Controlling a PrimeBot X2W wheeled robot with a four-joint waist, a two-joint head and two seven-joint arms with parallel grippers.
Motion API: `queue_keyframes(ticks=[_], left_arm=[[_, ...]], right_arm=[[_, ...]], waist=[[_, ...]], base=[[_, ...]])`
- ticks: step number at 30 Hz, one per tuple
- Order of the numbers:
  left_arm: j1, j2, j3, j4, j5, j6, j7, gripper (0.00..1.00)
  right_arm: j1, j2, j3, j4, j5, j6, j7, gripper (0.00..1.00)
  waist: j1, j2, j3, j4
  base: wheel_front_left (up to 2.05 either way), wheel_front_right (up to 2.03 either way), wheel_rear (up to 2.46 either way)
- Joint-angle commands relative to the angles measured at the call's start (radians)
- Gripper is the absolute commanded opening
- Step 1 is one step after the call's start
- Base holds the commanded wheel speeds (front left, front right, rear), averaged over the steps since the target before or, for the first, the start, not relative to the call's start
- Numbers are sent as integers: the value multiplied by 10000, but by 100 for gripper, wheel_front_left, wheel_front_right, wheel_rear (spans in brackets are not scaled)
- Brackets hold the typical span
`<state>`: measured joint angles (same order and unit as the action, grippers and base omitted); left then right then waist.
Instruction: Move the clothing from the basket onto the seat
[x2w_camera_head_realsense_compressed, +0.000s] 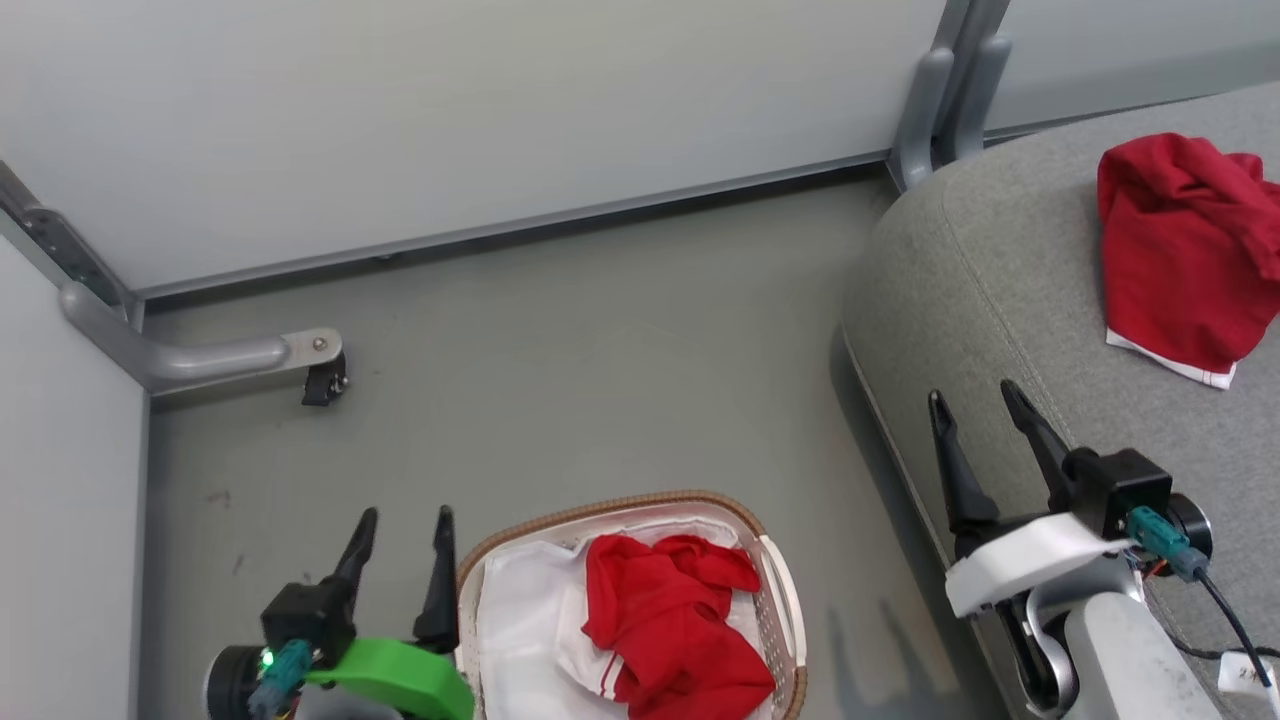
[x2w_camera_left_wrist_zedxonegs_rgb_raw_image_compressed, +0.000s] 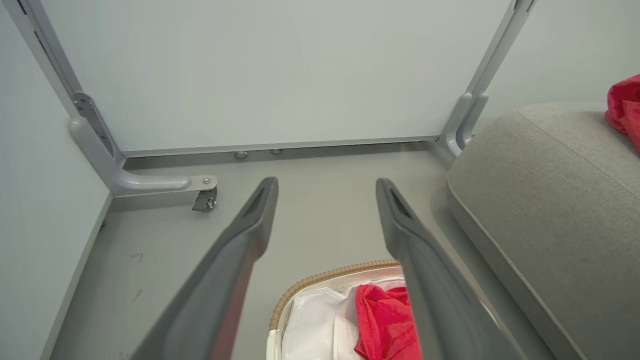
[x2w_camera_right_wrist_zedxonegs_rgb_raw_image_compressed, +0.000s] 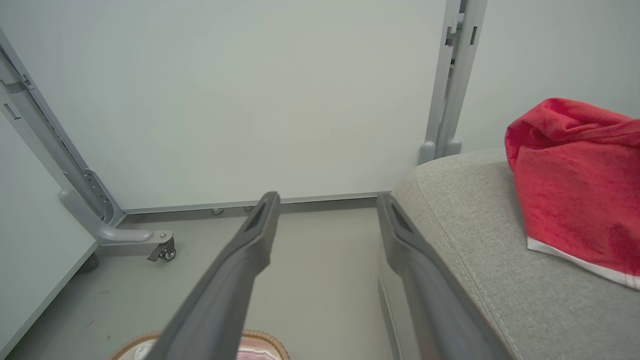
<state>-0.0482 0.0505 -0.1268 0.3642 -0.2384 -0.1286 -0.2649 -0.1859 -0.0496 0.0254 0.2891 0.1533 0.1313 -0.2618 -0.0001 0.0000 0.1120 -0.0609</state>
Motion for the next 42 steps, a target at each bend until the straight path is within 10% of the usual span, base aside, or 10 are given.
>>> queue_keyframes(ticks=[1,22,42], left_arm=[[-425,15,-320,105,-60,-36,9,100],[-3925,1248,-3730,3075,-3084,-35,9,100],[-5791,2303,-8229,4690,-6160,-36,194,100]], right_arm=[[-331,-34,79,-126,119,-10,-48,100],[-2399,-20,651,-1367,1157,-10,-48,100],[-3057,-27,778,-1735,1294,-10,-48,100]], waist=[[1,0,829,-411],[1,0,4840,-2246],[1,0,6611,-2465]], base=[[0,0,0],[0,0,0],[0,0,0]])
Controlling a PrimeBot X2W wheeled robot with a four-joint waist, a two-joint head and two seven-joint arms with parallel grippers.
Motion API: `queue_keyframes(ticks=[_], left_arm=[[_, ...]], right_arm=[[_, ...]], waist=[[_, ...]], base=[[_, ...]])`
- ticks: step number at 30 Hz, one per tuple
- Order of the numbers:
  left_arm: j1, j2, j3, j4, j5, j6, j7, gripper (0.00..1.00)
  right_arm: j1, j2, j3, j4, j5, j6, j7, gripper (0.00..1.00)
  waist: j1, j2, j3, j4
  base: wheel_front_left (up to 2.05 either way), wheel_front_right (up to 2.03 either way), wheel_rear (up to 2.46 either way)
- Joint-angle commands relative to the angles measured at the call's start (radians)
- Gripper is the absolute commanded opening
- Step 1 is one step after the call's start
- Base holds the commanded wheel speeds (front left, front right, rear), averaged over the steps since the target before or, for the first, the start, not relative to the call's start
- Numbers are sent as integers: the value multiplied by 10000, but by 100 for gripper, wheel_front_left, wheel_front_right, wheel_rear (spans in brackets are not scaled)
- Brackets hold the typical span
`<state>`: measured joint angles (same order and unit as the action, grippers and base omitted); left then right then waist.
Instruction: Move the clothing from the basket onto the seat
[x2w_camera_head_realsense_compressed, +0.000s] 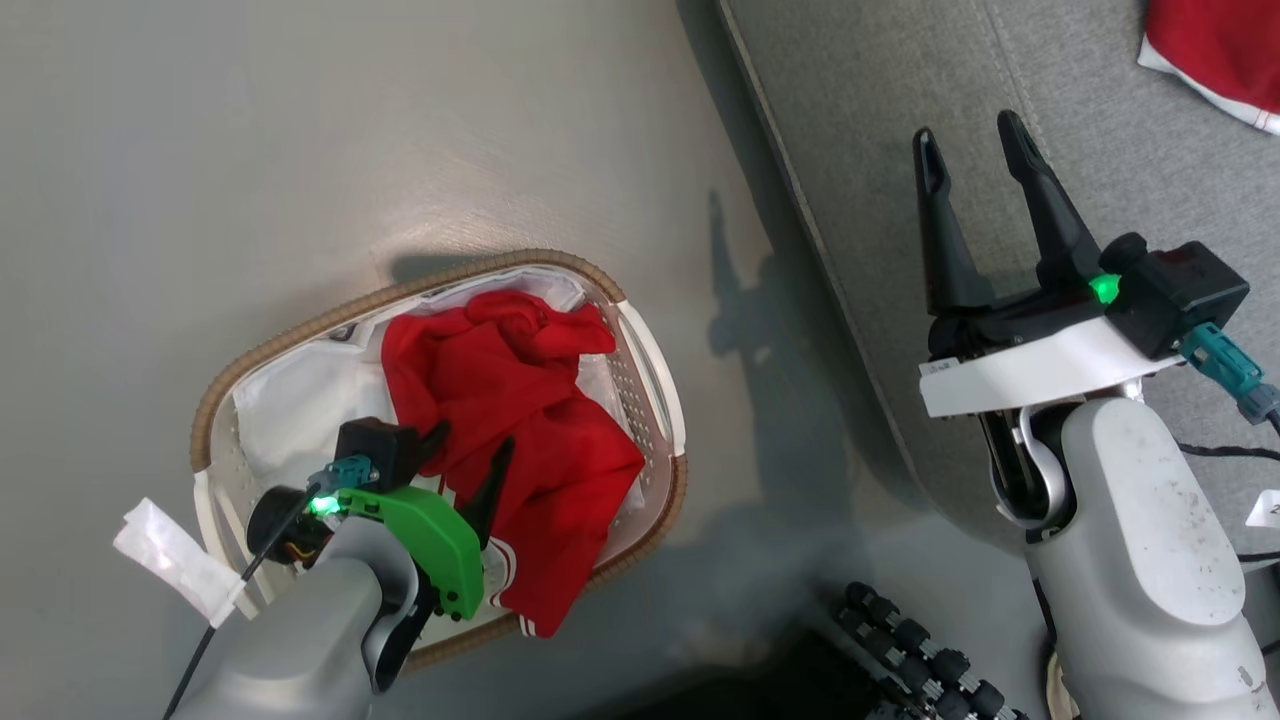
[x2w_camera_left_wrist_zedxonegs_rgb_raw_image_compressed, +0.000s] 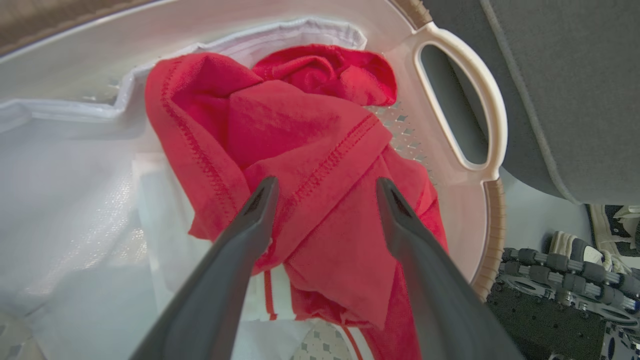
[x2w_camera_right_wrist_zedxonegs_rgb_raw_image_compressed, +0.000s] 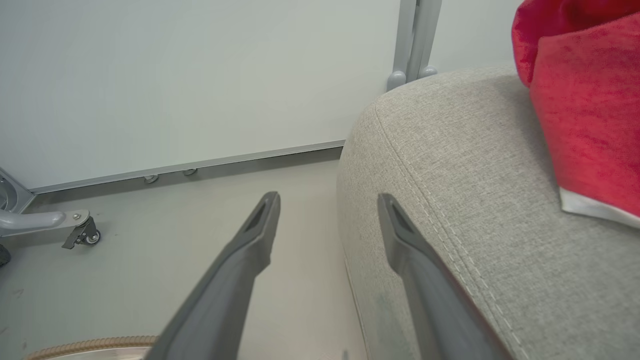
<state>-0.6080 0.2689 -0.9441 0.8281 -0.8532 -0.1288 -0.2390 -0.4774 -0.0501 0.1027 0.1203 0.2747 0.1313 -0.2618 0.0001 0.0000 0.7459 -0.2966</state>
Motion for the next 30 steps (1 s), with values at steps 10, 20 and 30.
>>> queue_keyframes(ticks=[10,20,30], left_arm=[[-1322,452,-1529,409,-472,-34,-177,100],[-2168,550,-2801,1141,-781,-34,424,100],[-1766,358,-3192,1440,-1294,-34,666,0]], right_arm=[[-425,-20,137,-186,336,-10,-48,100],[-466,-22,223,-319,548,-10,-48,100],[-396,-20,215,-109,420,-10,-48,100]], waist=[[-1,0,924,-485],[-1,0,1361,-792],[-1,0,767,-655]], base=[[0,0,0],[0,0,0],[0,0,0]])
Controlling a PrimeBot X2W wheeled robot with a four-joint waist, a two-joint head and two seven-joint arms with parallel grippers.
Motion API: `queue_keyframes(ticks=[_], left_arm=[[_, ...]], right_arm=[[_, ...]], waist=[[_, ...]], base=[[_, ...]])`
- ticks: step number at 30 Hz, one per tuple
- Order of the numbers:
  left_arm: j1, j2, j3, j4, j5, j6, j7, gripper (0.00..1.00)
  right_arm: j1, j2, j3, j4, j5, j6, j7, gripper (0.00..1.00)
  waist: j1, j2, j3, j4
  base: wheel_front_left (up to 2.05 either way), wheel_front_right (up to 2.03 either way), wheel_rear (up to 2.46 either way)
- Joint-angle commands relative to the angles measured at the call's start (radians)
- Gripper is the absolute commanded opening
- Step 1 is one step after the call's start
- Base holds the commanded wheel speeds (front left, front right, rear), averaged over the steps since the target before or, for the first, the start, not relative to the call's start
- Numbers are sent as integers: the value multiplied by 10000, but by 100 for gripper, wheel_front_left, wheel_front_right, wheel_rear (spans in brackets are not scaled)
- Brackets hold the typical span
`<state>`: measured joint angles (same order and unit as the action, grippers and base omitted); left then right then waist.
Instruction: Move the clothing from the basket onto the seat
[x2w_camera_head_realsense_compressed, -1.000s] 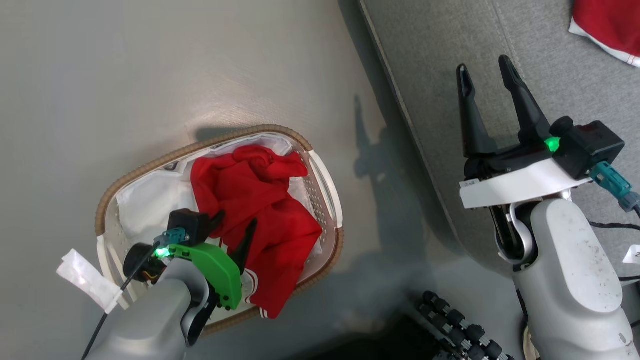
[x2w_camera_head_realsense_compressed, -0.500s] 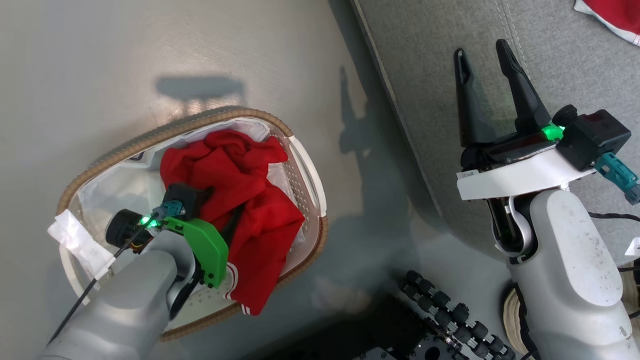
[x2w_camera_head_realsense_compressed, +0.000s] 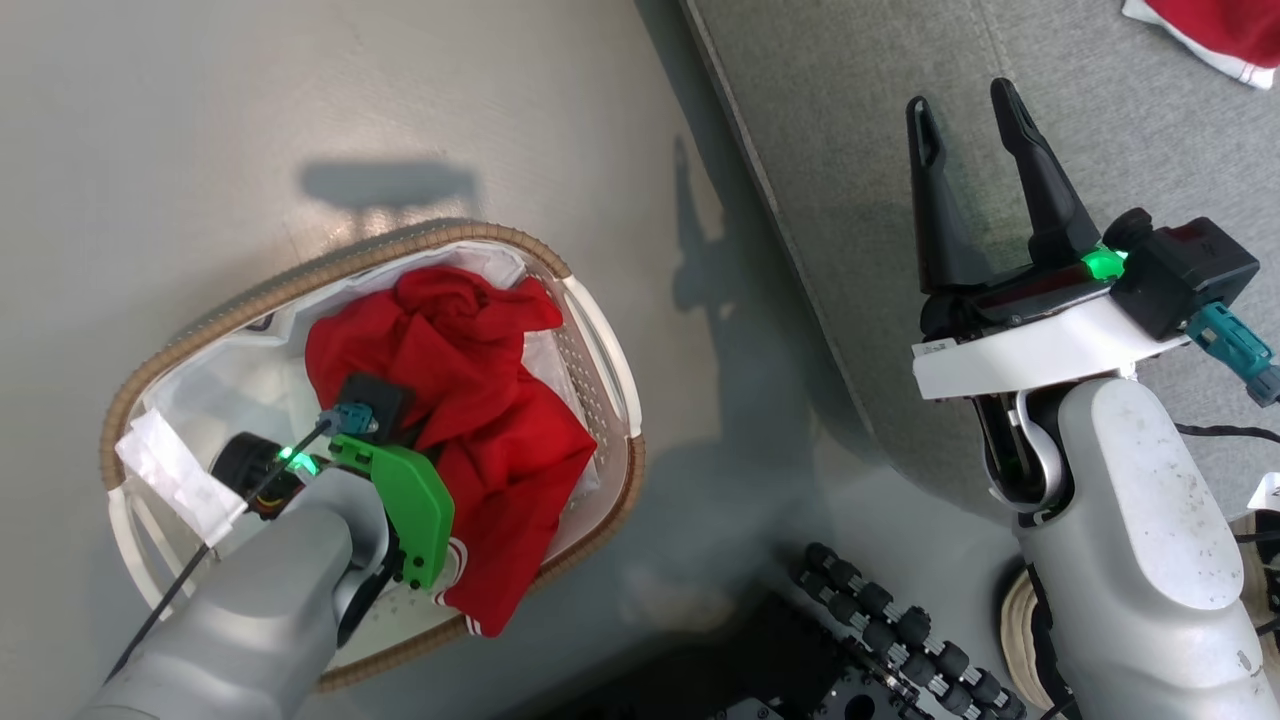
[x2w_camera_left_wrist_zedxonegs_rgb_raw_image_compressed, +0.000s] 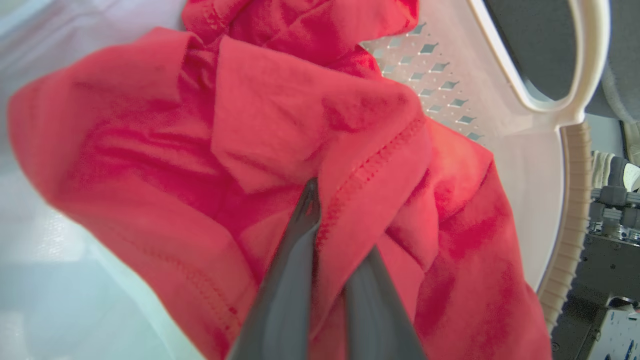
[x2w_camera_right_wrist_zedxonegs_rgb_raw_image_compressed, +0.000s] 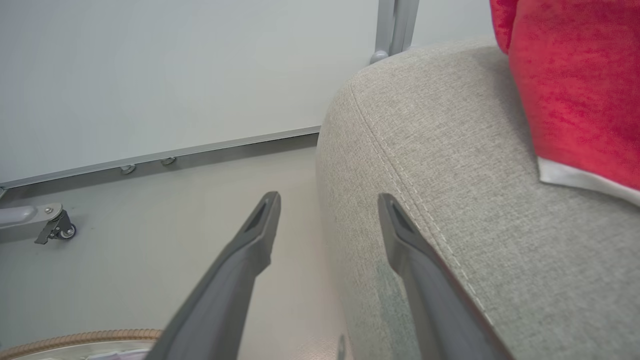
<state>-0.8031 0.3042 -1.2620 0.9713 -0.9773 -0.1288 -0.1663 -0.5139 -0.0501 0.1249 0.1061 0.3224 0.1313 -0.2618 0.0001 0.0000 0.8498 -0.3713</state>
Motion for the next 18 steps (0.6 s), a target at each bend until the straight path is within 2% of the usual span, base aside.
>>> queue_keyframes(ticks=[1,12,18], left_arm=[[226,-36,-28,5,-81,-34,-180,0],[1325,-622,126,-112,-587,-34,-999,0],[2230,-684,1445,-990,95,-34,-997,0]], right_arm=[[-10,-23,-14,69,-89,-10,-48,100],[690,-31,-118,656,-528,-10,-48,100],[1278,-29,-333,972,-896,-10,-48,100]], waist=[[-1,0,-431,133],[-1,0,-2760,807],[-1,0,-4059,1273]], base=[[0,0,0],[0,0,0],[0,0,0]])
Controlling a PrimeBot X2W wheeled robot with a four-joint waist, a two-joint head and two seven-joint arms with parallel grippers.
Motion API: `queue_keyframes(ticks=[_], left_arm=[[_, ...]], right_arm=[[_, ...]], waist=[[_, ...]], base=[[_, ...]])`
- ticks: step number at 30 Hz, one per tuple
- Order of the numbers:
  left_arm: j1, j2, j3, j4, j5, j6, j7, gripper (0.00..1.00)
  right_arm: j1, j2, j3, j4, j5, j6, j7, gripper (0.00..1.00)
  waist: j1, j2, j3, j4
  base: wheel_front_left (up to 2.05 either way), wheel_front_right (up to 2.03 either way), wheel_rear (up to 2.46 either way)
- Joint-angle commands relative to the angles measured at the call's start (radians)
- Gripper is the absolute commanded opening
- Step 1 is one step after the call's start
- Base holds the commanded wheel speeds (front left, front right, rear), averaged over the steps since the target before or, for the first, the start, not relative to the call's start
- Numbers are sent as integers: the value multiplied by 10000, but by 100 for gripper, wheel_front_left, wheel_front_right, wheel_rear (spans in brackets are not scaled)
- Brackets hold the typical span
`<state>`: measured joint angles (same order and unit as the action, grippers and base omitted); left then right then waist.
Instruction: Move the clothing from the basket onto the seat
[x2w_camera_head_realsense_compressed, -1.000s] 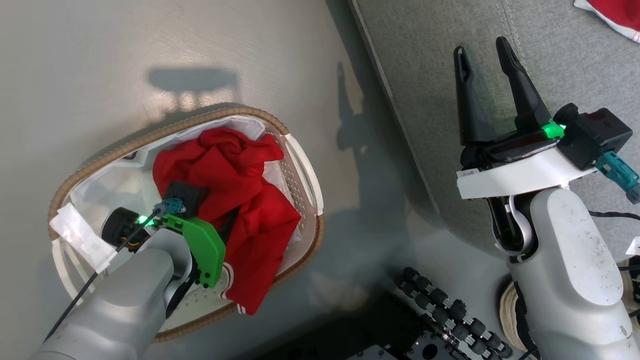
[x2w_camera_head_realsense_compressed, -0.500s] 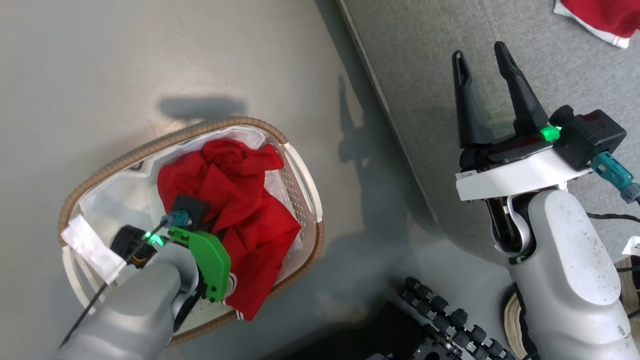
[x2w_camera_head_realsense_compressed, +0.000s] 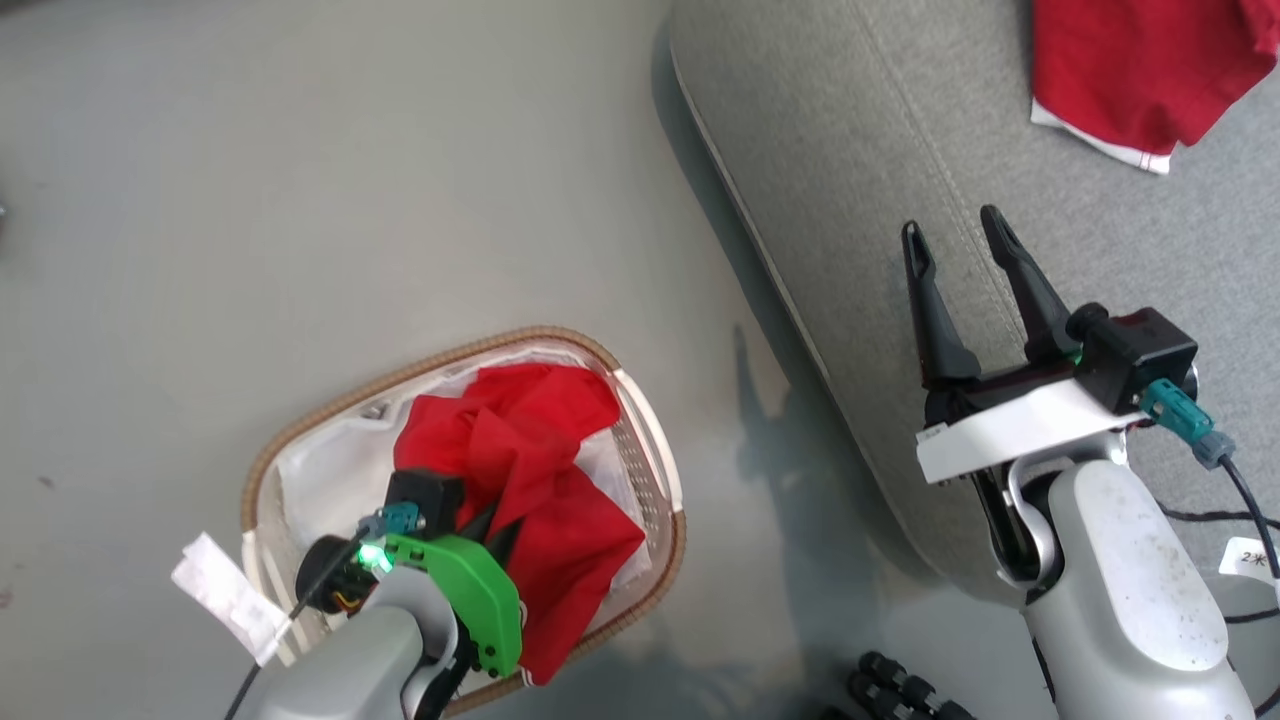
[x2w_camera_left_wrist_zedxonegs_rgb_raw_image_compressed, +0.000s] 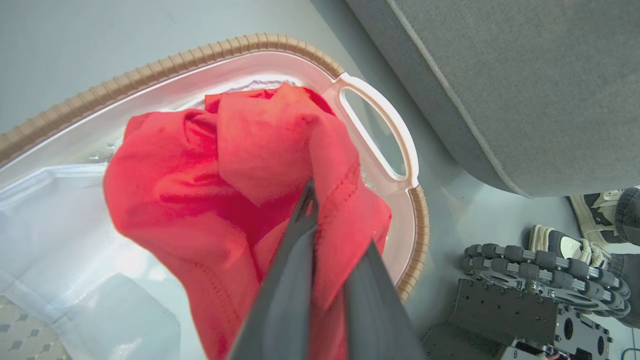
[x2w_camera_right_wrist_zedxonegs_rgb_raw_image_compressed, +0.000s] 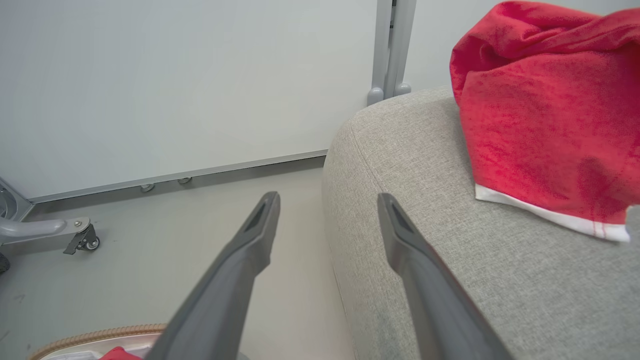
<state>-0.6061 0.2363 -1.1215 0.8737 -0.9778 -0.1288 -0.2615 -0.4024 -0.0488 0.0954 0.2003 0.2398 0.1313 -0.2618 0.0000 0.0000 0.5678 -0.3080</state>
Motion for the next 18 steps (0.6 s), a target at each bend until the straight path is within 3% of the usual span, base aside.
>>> queue_keyframes(ticks=[1,18], left_arm=[[460,-9,346,-187,339,-34,-40,0],[2914,-683,4503,-3031,3538,-34,-43,0]], right_arm=[[276,-46,-92,99,-126,-10,-48,100],[2022,-41,-249,814,-631,-10,-48,100]], waist=[[0,0,-1460,721],[0,0,-4122,1652]], base=[[0,0,0],[0,0,0]])
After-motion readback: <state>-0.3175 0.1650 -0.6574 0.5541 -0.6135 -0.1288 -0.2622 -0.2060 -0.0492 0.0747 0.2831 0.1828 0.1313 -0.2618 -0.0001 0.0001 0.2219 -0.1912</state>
